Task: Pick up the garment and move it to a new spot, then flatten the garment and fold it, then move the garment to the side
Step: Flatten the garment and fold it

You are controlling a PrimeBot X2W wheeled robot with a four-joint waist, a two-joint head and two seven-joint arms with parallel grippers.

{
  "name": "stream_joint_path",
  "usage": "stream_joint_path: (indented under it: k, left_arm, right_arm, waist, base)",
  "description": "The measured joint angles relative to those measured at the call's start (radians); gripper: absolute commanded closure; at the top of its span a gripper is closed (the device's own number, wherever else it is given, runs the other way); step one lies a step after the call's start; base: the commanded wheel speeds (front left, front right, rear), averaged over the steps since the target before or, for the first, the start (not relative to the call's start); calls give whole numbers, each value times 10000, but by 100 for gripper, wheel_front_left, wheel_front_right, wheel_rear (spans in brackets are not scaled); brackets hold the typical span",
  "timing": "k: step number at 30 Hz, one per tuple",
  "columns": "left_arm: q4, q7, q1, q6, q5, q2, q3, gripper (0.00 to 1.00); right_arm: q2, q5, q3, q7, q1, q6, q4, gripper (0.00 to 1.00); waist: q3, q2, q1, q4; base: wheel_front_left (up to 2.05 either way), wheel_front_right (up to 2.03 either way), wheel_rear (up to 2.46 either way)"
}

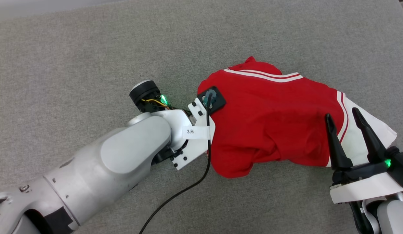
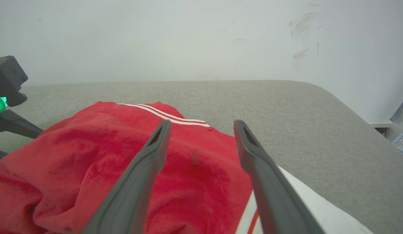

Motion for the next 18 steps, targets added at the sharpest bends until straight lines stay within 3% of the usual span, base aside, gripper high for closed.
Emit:
stream_joint_path:
  k: [1, 5, 10, 18]
  left_arm:
    - [-44, 2, 34, 0, 61, 10, 8, 100]
    - [-88, -550, 195, -21, 90, 15, -94, 100]
    - [157, -2391, 75, -19, -291, 293, 228, 100]
    - [-497, -4324, 810, 932, -792, 1438, 1448, 100]
  right_arm:
    - [8, -2, 4, 0, -4, 0, 21, 0]
    - [29, -42, -12, 0, -5, 0, 113, 0]
    - [13, -79, -98, -2, 27, 0, 148, 0]
    - [35, -109, -226, -6, 470, 0, 205, 0]
  waist:
    - [-12, -1, 0, 9]
    - [-170, 0, 0, 109]
    - [-569, 0, 1, 323]
    - [-1327, 0, 0, 784]
  base:
    - [0, 0, 0]
    - [0, 0, 0]
    - [0, 0, 0]
    - [0, 0, 0]
